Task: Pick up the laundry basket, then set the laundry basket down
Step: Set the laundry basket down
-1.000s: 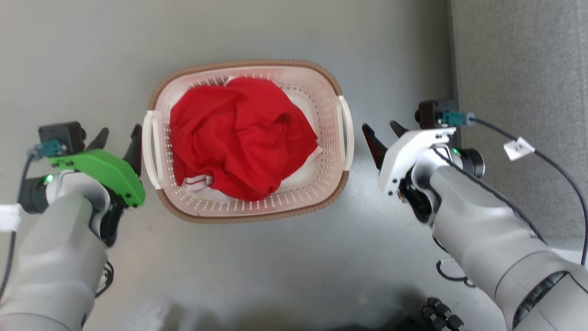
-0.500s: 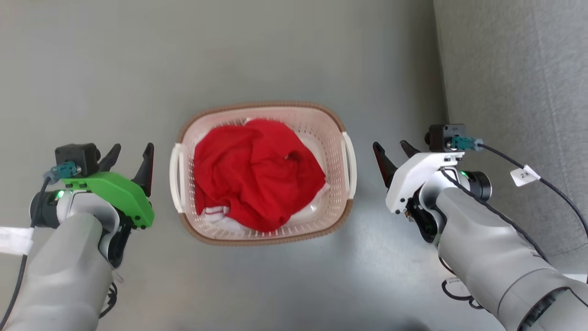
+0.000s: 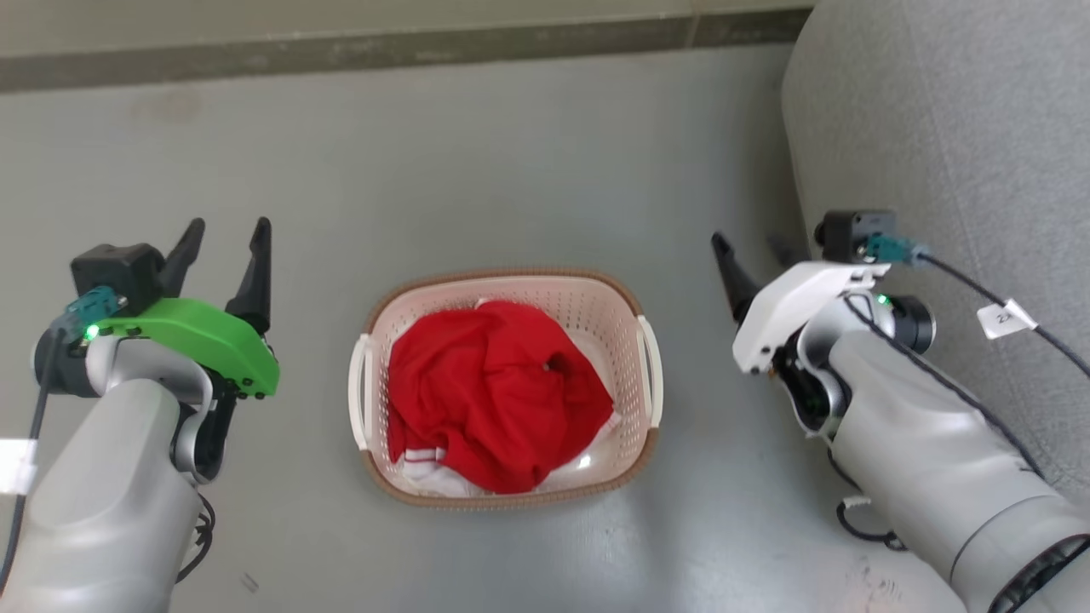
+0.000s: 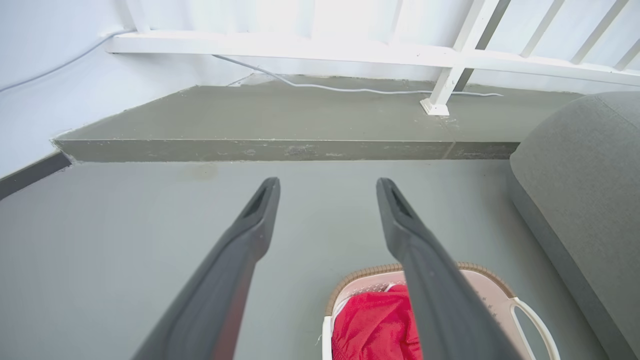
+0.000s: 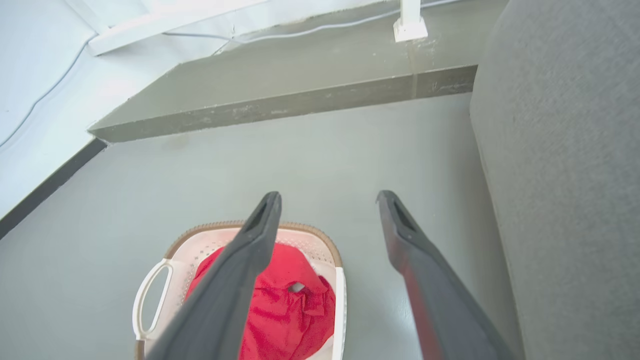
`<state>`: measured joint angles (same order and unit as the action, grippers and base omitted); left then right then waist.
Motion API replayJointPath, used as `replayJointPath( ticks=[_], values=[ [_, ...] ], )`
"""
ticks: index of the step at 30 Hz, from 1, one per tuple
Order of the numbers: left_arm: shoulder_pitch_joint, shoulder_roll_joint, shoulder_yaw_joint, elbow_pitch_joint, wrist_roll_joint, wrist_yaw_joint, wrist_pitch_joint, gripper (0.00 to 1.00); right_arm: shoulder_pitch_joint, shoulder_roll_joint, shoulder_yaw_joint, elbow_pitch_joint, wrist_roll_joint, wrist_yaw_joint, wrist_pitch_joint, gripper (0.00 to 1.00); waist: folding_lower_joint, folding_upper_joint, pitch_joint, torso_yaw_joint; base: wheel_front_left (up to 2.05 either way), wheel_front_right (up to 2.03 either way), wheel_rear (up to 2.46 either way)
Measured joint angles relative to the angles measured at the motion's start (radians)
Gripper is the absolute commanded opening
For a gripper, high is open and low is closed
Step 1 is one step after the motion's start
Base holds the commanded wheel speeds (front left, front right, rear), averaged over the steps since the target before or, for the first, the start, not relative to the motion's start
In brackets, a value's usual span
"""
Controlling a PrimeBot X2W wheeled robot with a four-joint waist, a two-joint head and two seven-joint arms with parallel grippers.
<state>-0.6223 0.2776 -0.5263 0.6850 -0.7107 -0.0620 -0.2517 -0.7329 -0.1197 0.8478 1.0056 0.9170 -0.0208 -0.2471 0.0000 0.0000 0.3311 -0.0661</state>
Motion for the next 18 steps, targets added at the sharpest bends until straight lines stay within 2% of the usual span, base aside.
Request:
replayJointPath(
  ticks=[5,7,14,18],
  values=[
    [0.041,0.024,0.045,-0.105,0.045,0.041,0.000,1.00,0.000,-0.036,-0.060,-0.105,-0.048,-0.044,0.000,1.00,0.0000,0.0000,-0.055,0.002,0.00,0.00,0.00],
    [0.070,0.030,0.069,-0.171,0.068,0.073,0.000,1.00,0.002,-0.057,-0.089,-0.161,-0.080,-0.062,0.000,1.00,0.0000,0.0000,-0.086,0.002,0.00,0.00,0.00],
    [0.158,0.036,0.103,-0.310,0.116,0.130,0.000,1.00,0.061,-0.089,-0.144,-0.285,-0.157,-0.088,-0.001,1.00,0.0000,0.0000,-0.143,-0.002,0.00,0.00,0.00],
    [0.220,0.037,0.111,-0.372,0.128,0.143,0.000,1.00,0.104,-0.102,-0.181,-0.361,-0.206,-0.096,-0.004,1.00,0.0000,0.0000,-0.166,-0.007,0.00,0.00,0.00]
  ],
)
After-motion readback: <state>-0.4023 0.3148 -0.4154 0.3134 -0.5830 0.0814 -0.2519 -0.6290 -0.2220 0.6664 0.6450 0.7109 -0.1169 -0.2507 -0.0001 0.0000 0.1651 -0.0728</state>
